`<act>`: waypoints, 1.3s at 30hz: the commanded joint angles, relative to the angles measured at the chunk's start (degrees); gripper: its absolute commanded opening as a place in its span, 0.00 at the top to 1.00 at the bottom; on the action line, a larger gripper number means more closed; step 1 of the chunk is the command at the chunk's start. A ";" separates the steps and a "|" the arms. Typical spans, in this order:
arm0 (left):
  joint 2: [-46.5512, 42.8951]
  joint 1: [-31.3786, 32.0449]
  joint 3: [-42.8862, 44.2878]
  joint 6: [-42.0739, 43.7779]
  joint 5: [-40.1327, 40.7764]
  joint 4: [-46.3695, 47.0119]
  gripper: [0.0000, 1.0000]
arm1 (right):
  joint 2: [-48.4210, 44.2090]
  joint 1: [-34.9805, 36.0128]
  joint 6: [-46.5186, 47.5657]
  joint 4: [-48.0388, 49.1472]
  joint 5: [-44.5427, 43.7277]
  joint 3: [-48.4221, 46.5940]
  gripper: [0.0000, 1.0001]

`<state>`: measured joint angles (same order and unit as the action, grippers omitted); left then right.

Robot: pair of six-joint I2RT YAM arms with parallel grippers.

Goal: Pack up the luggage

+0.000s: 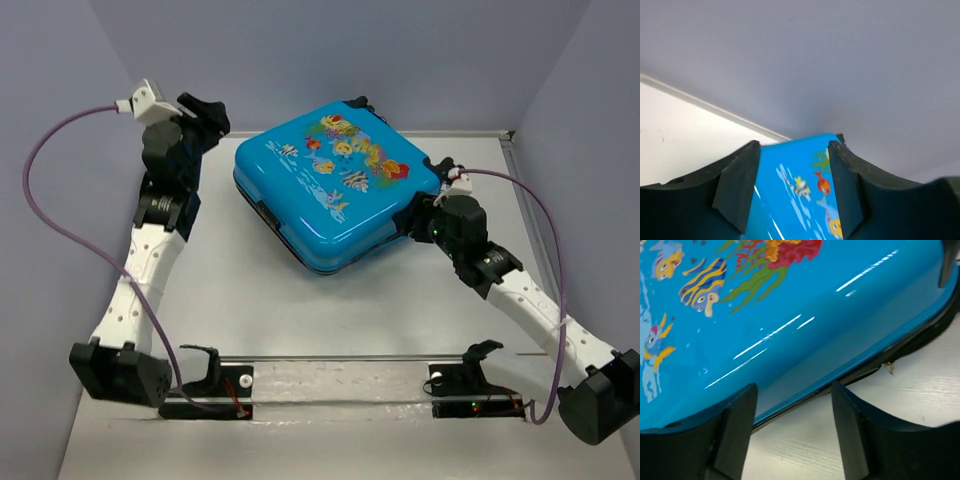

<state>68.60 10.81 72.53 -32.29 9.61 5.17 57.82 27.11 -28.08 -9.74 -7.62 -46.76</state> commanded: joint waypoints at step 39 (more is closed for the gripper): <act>50.69 -2.12 9.97 -1.89 -35.81 28.30 0.64 | 39.46 -20.36 -2.34 17.38 22.63 -21.68 0.93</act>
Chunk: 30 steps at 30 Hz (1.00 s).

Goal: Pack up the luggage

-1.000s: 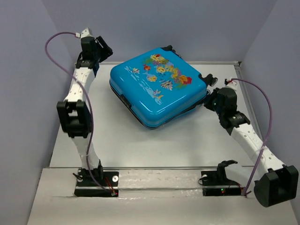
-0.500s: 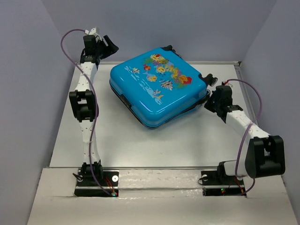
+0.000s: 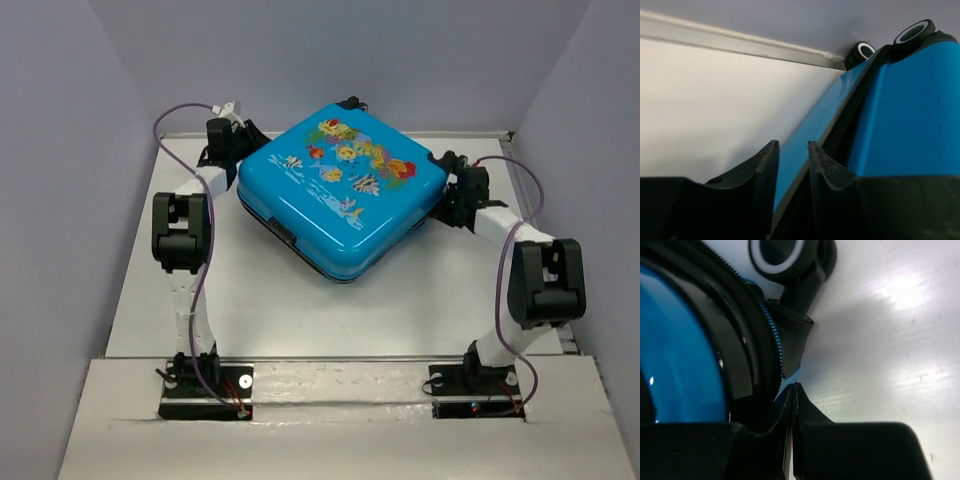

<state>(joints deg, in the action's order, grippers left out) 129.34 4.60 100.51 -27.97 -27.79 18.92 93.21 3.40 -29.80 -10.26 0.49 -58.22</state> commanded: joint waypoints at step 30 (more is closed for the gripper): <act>-60.53 26.60 -52.71 -12.20 30.69 16.23 0.47 | 15.69 9.25 8.54 -5.56 27.38 -32.49 0.54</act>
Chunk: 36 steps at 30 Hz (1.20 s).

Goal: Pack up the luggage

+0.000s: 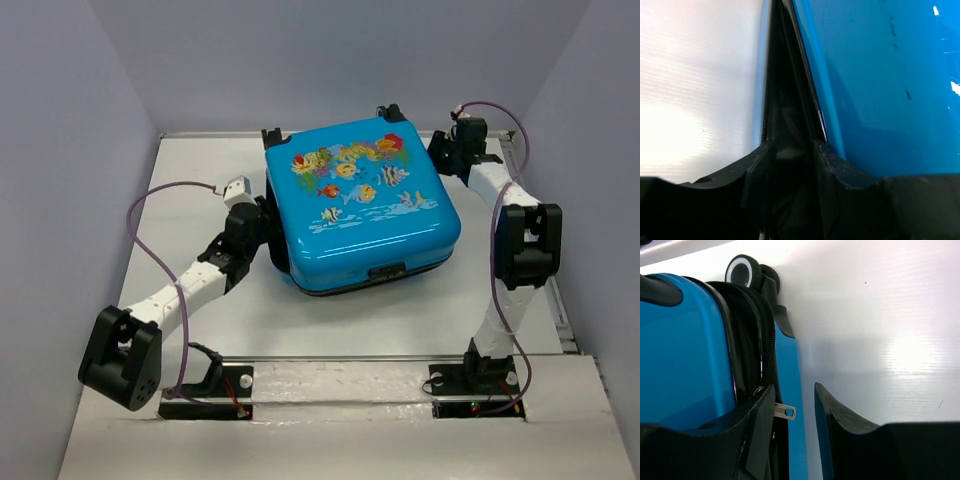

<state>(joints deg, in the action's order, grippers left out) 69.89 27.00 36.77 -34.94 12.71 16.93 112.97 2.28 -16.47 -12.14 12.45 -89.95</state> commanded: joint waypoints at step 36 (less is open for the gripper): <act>3.08 -14.61 33.59 3.19 -10.34 1.99 0.24 | -14.51 13.89 -5.86 3.44 -0.06 14.45 0.59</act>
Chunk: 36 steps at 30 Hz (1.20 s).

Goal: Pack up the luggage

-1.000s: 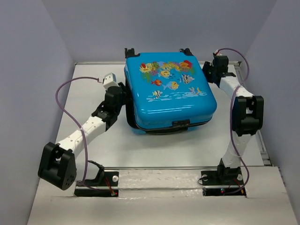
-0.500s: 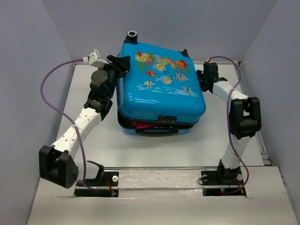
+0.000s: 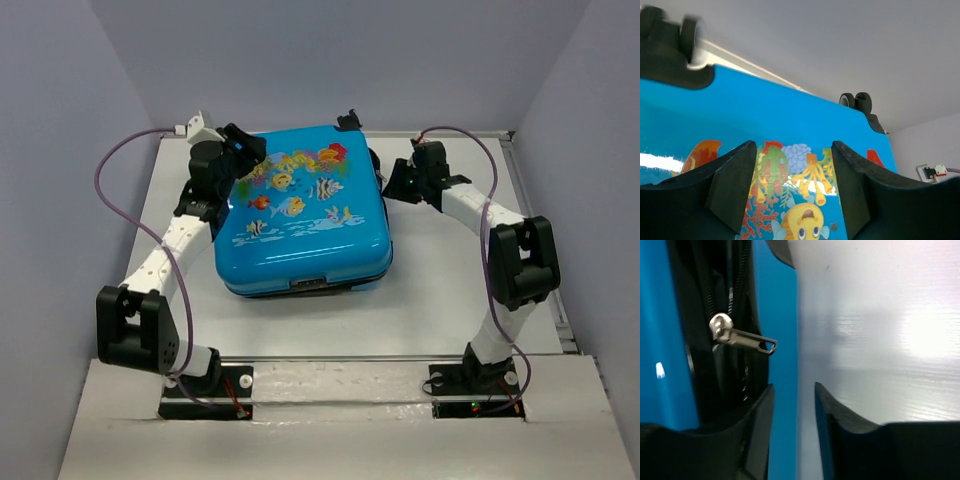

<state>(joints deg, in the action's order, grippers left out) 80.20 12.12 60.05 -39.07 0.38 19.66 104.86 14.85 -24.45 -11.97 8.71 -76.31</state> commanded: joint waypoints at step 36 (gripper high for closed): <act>36.41 -17.04 48.22 10.68 -28.33 -28.19 0.01 | -33.31 -0.53 6.69 0.19 10.80 15.93 0.40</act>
<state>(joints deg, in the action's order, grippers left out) 113.80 -4.91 104.20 -26.96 -21.30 -12.53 72.53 13.96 -18.17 -13.04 18.09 -60.86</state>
